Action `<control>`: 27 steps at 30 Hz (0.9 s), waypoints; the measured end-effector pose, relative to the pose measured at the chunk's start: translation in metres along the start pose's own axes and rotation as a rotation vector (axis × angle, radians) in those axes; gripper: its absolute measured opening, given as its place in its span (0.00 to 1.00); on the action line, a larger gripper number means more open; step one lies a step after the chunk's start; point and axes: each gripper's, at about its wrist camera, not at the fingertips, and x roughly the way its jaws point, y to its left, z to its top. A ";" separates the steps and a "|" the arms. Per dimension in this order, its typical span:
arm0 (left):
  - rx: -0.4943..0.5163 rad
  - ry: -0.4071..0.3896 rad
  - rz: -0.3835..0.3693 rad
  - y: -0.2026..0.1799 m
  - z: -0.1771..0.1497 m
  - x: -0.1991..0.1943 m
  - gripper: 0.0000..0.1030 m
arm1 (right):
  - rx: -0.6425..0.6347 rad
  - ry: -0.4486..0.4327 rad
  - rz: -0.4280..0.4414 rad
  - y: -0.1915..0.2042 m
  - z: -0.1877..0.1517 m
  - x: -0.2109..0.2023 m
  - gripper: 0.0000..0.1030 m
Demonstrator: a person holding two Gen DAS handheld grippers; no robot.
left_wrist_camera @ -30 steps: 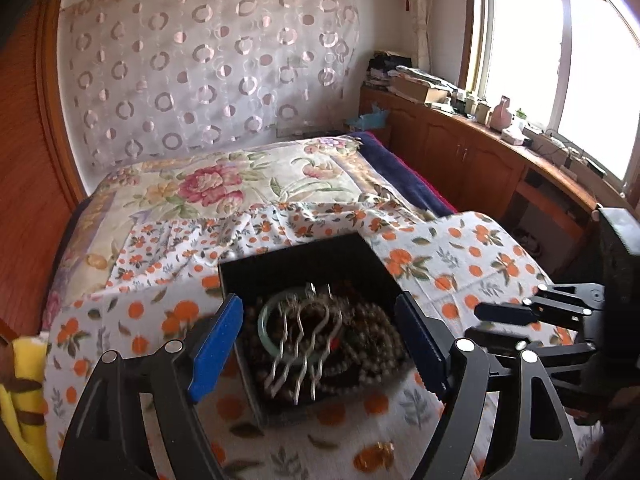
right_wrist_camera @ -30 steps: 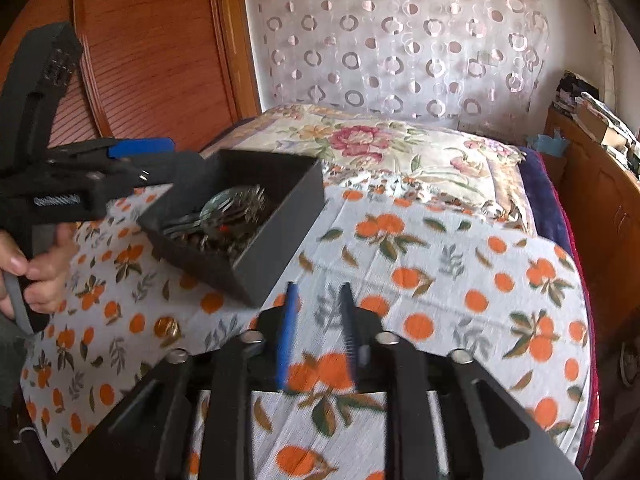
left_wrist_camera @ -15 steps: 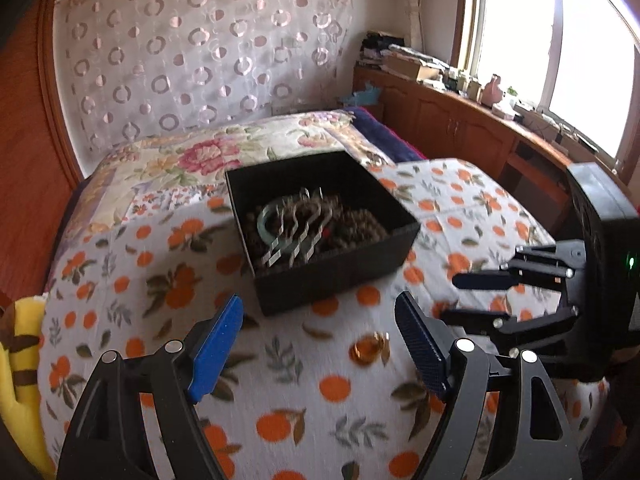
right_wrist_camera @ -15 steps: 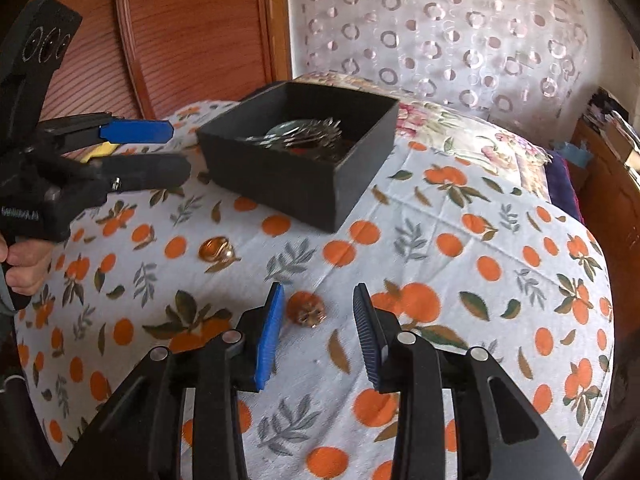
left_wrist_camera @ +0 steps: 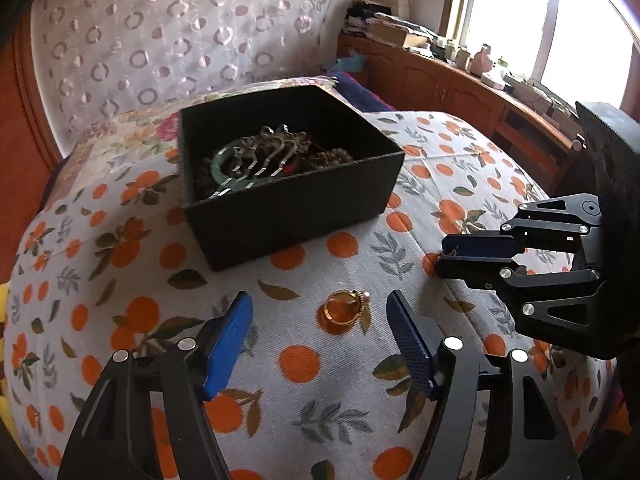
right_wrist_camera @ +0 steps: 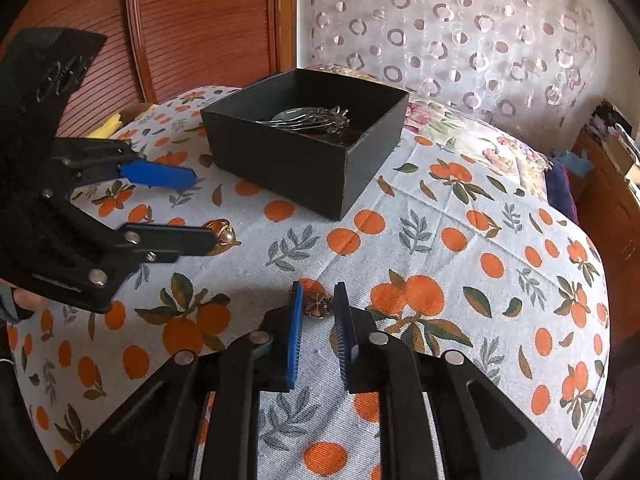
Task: Organize jewelry
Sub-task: 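Move the left gripper to the gold ring on the cover and close on it, then carry the gold ring into the black box with the left gripper and release it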
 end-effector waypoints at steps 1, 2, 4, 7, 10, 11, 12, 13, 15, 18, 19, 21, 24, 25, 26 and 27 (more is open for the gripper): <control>0.002 0.003 0.000 -0.001 0.000 0.002 0.60 | 0.002 -0.001 -0.001 -0.001 0.000 0.000 0.17; 0.007 0.009 -0.001 -0.003 0.001 0.004 0.59 | 0.003 -0.002 -0.001 0.000 0.000 0.000 0.17; 0.017 0.006 0.007 -0.004 0.001 0.005 0.58 | 0.007 -0.002 0.002 -0.002 0.000 0.000 0.17; 0.026 0.004 0.014 -0.007 0.002 0.007 0.53 | 0.010 -0.002 0.006 -0.002 -0.001 0.000 0.17; 0.040 0.000 0.032 -0.009 0.001 0.007 0.42 | 0.010 -0.002 0.004 -0.003 -0.001 -0.001 0.17; 0.047 -0.003 0.033 -0.010 0.001 0.007 0.31 | 0.010 -0.002 0.004 -0.003 -0.001 -0.001 0.17; 0.050 -0.004 0.029 -0.011 0.001 0.007 0.25 | 0.009 -0.002 0.003 -0.002 -0.001 -0.001 0.17; 0.054 -0.003 0.027 -0.011 0.002 0.007 0.21 | 0.009 -0.002 0.001 -0.002 -0.001 -0.001 0.17; 0.047 -0.001 0.016 -0.010 0.002 0.005 0.19 | 0.007 -0.002 -0.002 -0.002 0.000 0.000 0.17; 0.028 -0.005 0.021 -0.006 0.005 0.003 0.11 | 0.011 -0.003 -0.005 -0.002 0.000 0.000 0.17; 0.024 -0.009 0.021 -0.005 0.005 0.002 0.11 | 0.012 -0.006 -0.007 -0.003 0.001 -0.001 0.17; 0.018 -0.013 0.031 -0.001 0.006 -0.001 0.11 | 0.016 -0.011 -0.010 -0.005 0.002 -0.003 0.17; 0.011 -0.019 0.036 0.004 0.006 -0.004 0.11 | 0.016 -0.017 -0.015 -0.006 0.004 -0.005 0.16; 0.008 -0.022 0.038 0.005 0.006 -0.006 0.11 | 0.015 -0.018 -0.017 -0.006 0.005 -0.006 0.16; 0.005 -0.027 0.042 0.006 0.006 -0.008 0.11 | 0.017 -0.021 -0.017 -0.006 0.005 -0.006 0.16; -0.001 -0.033 0.043 0.008 0.006 -0.010 0.11 | 0.018 -0.023 -0.015 -0.006 0.005 -0.007 0.16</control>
